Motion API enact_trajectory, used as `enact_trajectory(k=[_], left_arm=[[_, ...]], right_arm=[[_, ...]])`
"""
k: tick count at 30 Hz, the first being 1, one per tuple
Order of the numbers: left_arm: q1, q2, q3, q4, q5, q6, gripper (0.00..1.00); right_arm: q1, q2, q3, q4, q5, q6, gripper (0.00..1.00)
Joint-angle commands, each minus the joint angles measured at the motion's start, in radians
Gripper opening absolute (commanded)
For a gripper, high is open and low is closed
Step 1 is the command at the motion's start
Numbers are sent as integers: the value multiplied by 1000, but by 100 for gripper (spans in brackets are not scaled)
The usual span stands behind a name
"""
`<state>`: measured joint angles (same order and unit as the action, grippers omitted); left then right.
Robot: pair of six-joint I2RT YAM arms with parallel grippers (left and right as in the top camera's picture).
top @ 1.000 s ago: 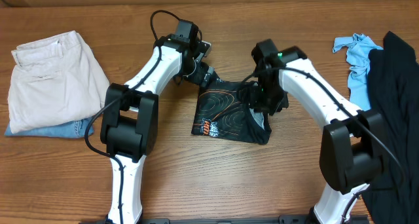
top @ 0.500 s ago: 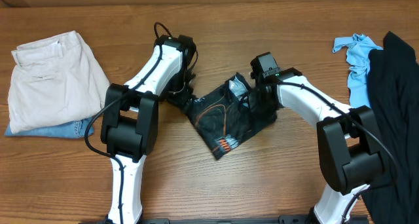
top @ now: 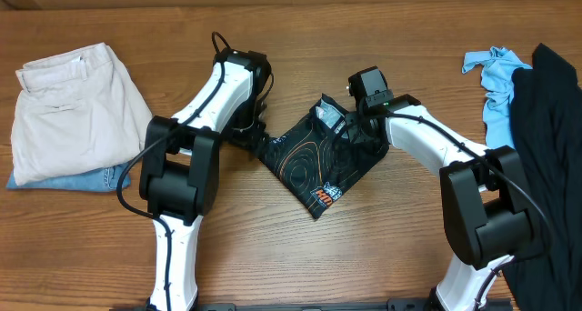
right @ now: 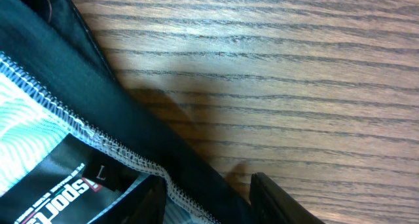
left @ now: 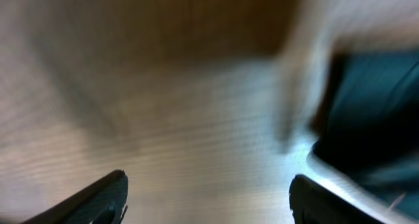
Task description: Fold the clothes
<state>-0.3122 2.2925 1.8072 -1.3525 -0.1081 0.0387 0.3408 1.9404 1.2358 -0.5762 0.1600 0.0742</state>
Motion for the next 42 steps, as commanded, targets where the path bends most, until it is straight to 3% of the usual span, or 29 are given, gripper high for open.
enact_trajectory(k=[1,3,10,21,28,29,31,32,34,37,42], left_arm=[[6,-103,63,124,78,31,89],[6,-121,73,206,186,83,100],[8,-88,76,397,569,229,100],[-17,63,76,482,797,264,100],[-85,165,76,478,840,241,98],[-97,170,76,474,833,241,96],[-108,173,76,475,808,241,76],[-109,172,77,476,804,241,41],[-109,172,80,489,803,221,18],[-107,172,95,500,790,216,4],[-93,130,210,388,617,216,4]], right_arm=[[-4,5,-5,-2,13,-5,46],[-4,4,-5,-10,13,-4,46],[-4,-94,21,-78,34,11,55],[-4,-258,29,-161,34,18,57],[-4,-261,29,-186,30,31,56],[-4,-261,29,-190,30,31,56],[-4,-261,29,-198,30,31,56],[-4,-261,29,-205,30,31,56],[-4,-261,29,-216,30,33,56],[-4,-263,29,-222,30,34,55],[-11,-290,29,-219,50,34,51]])
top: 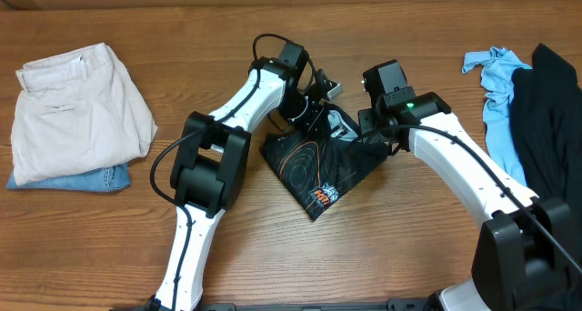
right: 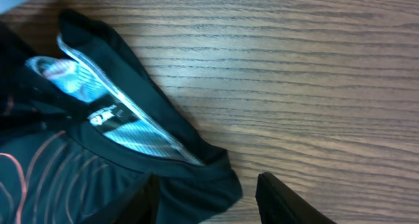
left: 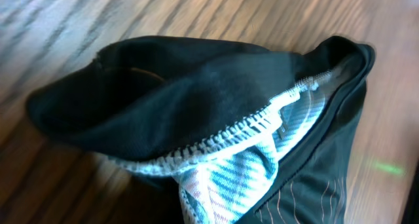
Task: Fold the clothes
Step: 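Carry the bundle with the left gripper onto the beige pants stack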
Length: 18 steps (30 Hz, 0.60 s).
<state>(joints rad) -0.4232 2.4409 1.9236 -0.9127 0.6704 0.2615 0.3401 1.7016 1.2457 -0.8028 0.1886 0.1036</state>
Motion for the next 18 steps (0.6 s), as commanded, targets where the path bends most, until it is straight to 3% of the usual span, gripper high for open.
enact_trajectory(k=[1,7,14,18], left_arm=[[23,-34,129,-80,-195,-7,4],[56,-167,278,-210,-389,-80,4],[98,-383,280,-312,-755,-124,4],[134,-481,280,-345,-875,-166,4]], right_arm=[[-15,-62,20,9,25,5,51],[-55,-97,20,-8,24,5,51],[-72,-97,19,-27,24,5,51],[-72,-97,19,-39,25,4,50]])
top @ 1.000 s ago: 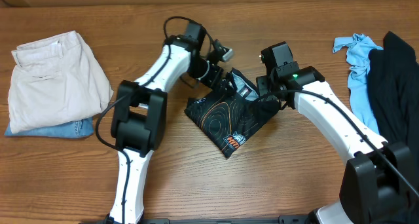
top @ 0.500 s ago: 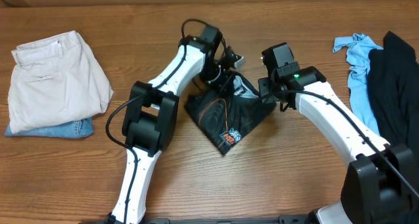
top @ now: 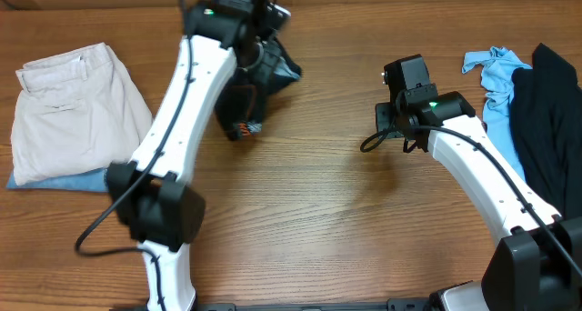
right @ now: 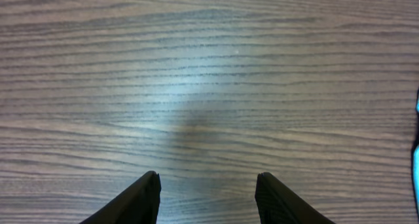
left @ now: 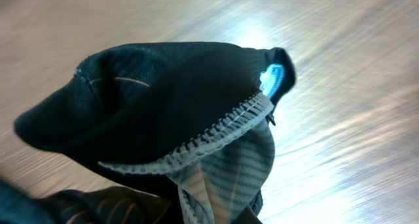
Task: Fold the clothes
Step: 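Carry the bundle with the left gripper onto the beige pants stack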
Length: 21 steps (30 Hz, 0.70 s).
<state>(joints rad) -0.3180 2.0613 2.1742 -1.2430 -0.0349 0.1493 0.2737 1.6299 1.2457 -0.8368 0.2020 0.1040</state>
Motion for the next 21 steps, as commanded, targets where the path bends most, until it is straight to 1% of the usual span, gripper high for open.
enact_trajectory(k=[1,4,8,9,11,14,15,16,19,21], left_arm=[[52,-137,30,-27,-197,-65,4],[141,-208,30,-60,-212,-86,4],[271,-220,29,-86,-206,-114,4],[326,-217,24,-88,-196,-125,4],[387,-216,13,-74,-180,-127,4],[515,-203,2,-27,-134,-127,4],[534,-201,2,-27,-122,-127,4],[584,-193,2,-24,-88,-127,4],[661,-163,2,-8,-5,-126,4],[685,-147,2,-2,6,-122,4]], right_arm=[[-6,-25,19,-7,12,4,51],[-6,-25,19,-16,24,4,51],[-6,-25,19,-23,26,4,51],[-6,-25,19,-27,26,4,51],[-6,-25,19,-34,26,4,50],[-6,-25,19,-37,26,4,50],[-6,-25,19,-38,26,4,50],[-6,-25,19,-37,26,4,50],[-6,-25,19,-37,26,4,50],[-6,-25,19,-39,26,4,51]])
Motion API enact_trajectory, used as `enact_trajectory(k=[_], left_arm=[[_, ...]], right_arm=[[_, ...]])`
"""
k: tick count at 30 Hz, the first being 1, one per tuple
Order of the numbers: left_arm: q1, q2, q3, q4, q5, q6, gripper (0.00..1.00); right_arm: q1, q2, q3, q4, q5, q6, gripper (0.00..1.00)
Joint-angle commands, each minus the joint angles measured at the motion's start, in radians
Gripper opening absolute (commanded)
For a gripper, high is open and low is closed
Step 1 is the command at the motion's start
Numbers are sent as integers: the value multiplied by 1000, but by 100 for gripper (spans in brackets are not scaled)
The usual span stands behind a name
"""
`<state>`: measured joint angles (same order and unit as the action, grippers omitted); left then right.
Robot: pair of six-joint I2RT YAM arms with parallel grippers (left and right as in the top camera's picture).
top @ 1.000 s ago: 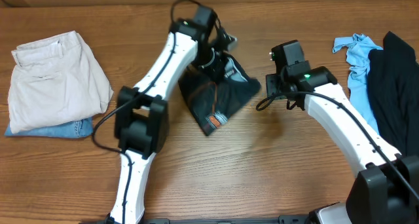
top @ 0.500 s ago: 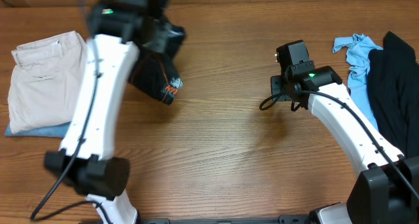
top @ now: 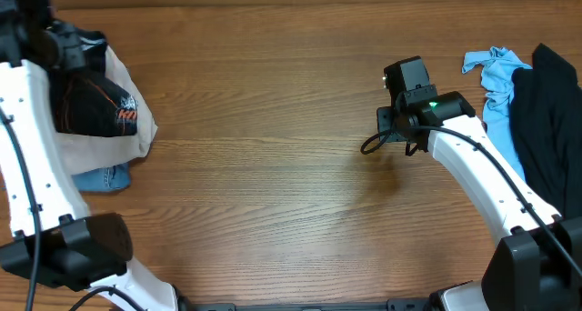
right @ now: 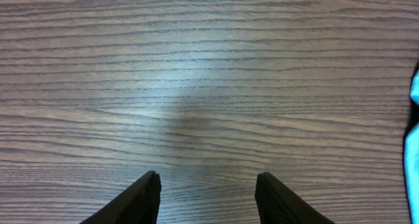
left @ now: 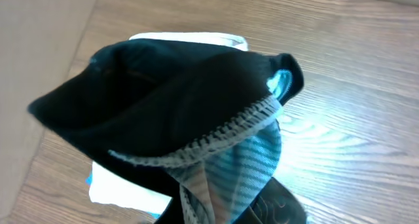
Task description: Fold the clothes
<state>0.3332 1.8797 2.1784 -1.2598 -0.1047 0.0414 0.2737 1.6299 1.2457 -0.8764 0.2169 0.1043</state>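
Note:
My left gripper [top: 73, 49] is shut on a folded black garment [top: 88, 104] with an orange print, which hangs down onto the beige folded shorts [top: 132, 120] at the far left. In the left wrist view the black garment [left: 177, 99] fills the frame, showing its teal striped lining, and hides the fingers. The pale stack [left: 190, 39] lies beneath it. My right gripper [right: 208, 179] stands open over bare wood right of centre, also seen from overhead as the right gripper [top: 393, 122].
Blue denim [top: 100, 178] pokes out under the beige shorts. At the right edge lie a crumpled light blue garment [top: 496, 84] and a large black garment [top: 548, 120]. The wooden table [top: 273, 165] stretches between the two arms.
My left arm has swung from the back of the table, left of centre, to the far left, carrying the black garment over the beige stack. The right arm has stayed put.
The black garment first lay folded at the table's centre with a gripper at each side. Then the left gripper was at its upper edge and the right had drawn back. Then the left held it lifted at the back, and now it hangs over the beige stack.

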Motion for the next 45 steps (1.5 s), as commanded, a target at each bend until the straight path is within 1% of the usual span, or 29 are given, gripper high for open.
enact_trajectory(k=[1,4,6,8,11,16,21,25,28,30,33,38,40,42,43,44,45], left_arm=[[47,46,-2,20,76,-10,4],[72,81,-2,45,87,-7,4],[84,124,-2,63,144,19,4],[86,161,-2,68,150,19,4],[87,213,-2,82,140,19,4],[113,229,-2,142,79,18,4],[163,239,-2,220,64,17,4],[190,293,-3,266,65,14,4],[198,343,-3,294,65,14,5],[200,377,-3,314,65,14,9],[204,428,-3,336,63,14,11],[215,456,-3,378,3,14,14],[223,456,-3,402,-20,14,22],[231,456,-3,413,-23,10,26],[237,456,-3,423,-23,10,33],[243,456,-3,433,-34,5,56],[245,456,-3,436,-38,0,100]], right_arm=[[-6,-25,19,-1,11,4,50],[-6,-25,19,-2,11,3,50],[-6,-25,19,-2,11,3,51],[-6,-25,19,-2,11,4,51],[-6,-25,19,-2,11,3,51],[-6,-25,19,-12,11,3,51],[-6,-25,19,-16,10,4,51],[-6,-25,19,-18,10,4,51],[-6,-25,19,-22,10,4,50],[-6,-25,19,-25,10,4,51],[-6,-25,19,-27,10,4,51],[-6,-25,19,-27,7,4,51],[-6,-25,19,-27,7,4,51],[-6,-25,19,-27,7,4,51],[-6,-25,19,-27,7,4,51],[-6,-25,19,-27,7,4,51],[-6,-25,19,-27,7,4,51]])
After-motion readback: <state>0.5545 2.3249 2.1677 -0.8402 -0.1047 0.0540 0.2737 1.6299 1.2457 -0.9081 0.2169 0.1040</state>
